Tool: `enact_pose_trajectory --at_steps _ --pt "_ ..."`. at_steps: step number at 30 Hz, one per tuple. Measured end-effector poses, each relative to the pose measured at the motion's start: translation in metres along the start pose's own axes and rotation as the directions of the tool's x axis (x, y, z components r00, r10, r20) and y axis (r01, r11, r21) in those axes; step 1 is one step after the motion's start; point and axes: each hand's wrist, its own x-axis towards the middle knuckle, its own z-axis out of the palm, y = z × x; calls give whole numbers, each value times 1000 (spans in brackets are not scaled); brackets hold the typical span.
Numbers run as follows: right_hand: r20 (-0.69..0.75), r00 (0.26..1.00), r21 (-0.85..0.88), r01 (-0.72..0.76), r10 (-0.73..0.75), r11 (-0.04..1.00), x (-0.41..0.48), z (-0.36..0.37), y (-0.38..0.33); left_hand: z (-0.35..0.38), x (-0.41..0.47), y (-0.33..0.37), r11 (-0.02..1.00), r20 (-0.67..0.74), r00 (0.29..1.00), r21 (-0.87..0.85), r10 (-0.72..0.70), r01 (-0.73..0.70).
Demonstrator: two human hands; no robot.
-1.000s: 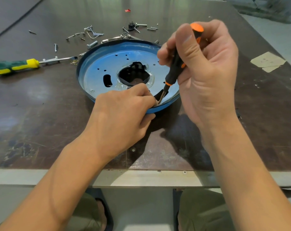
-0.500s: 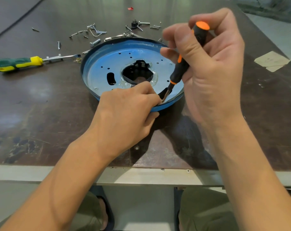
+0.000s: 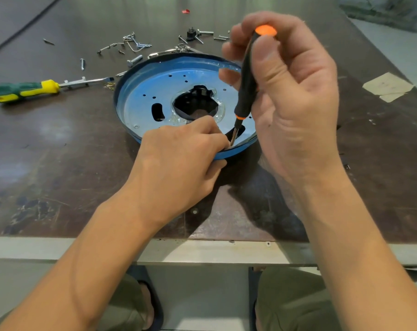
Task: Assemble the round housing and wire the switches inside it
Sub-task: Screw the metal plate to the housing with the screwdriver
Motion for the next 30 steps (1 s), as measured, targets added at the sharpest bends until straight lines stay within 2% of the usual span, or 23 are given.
enact_pose_trajectory --at_steps 3,7,12,15,23,26,30 --pt "-47 999 19 25 -24 999 1 0 2 1 0 -1 1000 7 1000 -1 6 -6" --pt "-66 998 31 -12 14 999 2 -3 1 1 0 -2 1000 12 1000 -1 0 0" --pt "-8 997 172 -77 79 982 1 -8 0 0 0 0 1000 9 1000 3 -8 8" --pt "30 996 130 -91 87 987 0 -6 -2 1 0 -1 1000 5 1000 -2 -2 2" --pt "-54 996 34 -72 74 997 1 -2 -1 1 0 -1 1000 14 1000 1 1 -1" --pt "-81 993 68 -84 89 994 1 -4 -2 1 1 -1 1000 19 1000 5 1 -1" --pt "-18 988 172 -151 156 974 2 -4 -7 1 1 -1 1000 12 1000 4 -1 1"
